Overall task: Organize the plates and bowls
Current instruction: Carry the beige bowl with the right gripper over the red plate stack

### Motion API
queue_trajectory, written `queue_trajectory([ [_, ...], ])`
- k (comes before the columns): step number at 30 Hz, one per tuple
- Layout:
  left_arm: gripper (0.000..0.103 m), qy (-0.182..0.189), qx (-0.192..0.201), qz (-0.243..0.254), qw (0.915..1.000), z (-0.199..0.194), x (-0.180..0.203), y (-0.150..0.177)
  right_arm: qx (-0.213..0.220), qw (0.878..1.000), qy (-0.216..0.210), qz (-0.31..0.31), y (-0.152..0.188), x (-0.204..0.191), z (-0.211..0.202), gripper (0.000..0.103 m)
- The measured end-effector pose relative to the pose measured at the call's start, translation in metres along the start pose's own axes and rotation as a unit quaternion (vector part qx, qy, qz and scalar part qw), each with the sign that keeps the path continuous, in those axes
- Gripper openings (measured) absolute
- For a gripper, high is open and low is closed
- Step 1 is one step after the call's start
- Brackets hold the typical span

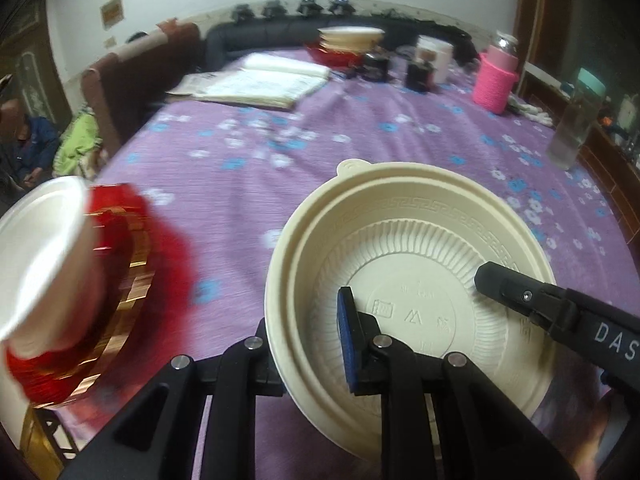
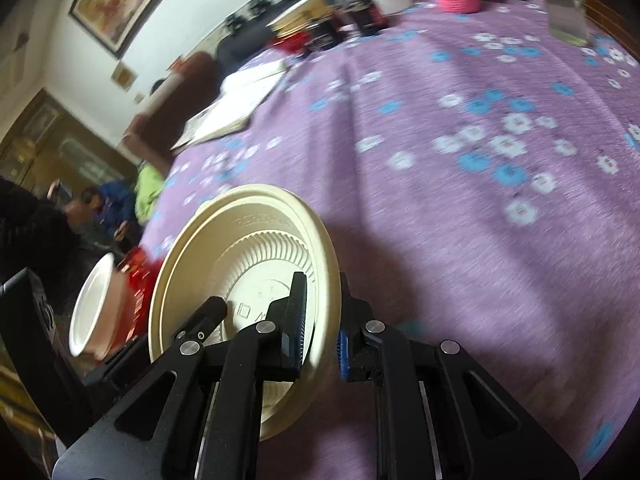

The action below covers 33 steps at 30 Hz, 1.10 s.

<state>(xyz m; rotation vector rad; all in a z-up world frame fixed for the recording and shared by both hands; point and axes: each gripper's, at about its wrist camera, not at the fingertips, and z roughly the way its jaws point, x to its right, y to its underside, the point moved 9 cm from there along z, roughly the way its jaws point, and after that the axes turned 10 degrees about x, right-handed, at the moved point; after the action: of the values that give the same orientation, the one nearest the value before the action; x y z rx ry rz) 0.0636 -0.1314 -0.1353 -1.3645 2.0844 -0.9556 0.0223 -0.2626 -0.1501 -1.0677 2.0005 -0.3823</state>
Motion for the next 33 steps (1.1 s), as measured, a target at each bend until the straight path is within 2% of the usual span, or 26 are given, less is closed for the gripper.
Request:
queue_trajectory([
  [6,0.019,-0.062,0.053,-0.012,0.9966,-0.055,-0.069,-0.020,-0.008,0.997,-0.066,-0.048,0.007,-0.081,-0.007,0.013],
  [10,0.019,-0.122,0.088,-0.027,0.9882,-0.090,-0.125,-0.039,-0.004,0.988,-0.117,-0.102,0.006,-0.157,-0.005,0.013],
  [14,0.019,-0.176,0.097,-0.032,0.9791,-0.102,-0.175,-0.052,-0.009,0.979,-0.144,-0.142,0.010,-0.217,0.011,0.013],
  [16,0.019,-0.189,0.090,-0.036,0.9771,-0.097,-0.192,-0.056,-0.008,0.975,-0.151,-0.162,0.012,-0.242,0.025,0.013],
  [20,0.021,-0.184,0.050,-0.061,0.9798,-0.069,-0.219,-0.054,-0.004,0.972,-0.142,-0.186,0.017,-0.267,0.055,0.014],
  [25,0.023,-0.180,0.007,-0.079,0.9804,-0.041,-0.232,-0.036,-0.010,0.969,-0.111,-0.219,0.031,-0.267,0.090,0.015],
  [32,0.023,-0.172,0.007,-0.096,0.9804,-0.052,-0.233,-0.024,0.010,0.960,-0.098,-0.261,0.035,-0.267,0.089,0.015],
  [33,0.026,-0.179,0.005,-0.095,0.9792,-0.055,-0.234,-0.022,0.016,0.958,-0.100,-0.267,0.034,-0.268,0.086,0.018],
])
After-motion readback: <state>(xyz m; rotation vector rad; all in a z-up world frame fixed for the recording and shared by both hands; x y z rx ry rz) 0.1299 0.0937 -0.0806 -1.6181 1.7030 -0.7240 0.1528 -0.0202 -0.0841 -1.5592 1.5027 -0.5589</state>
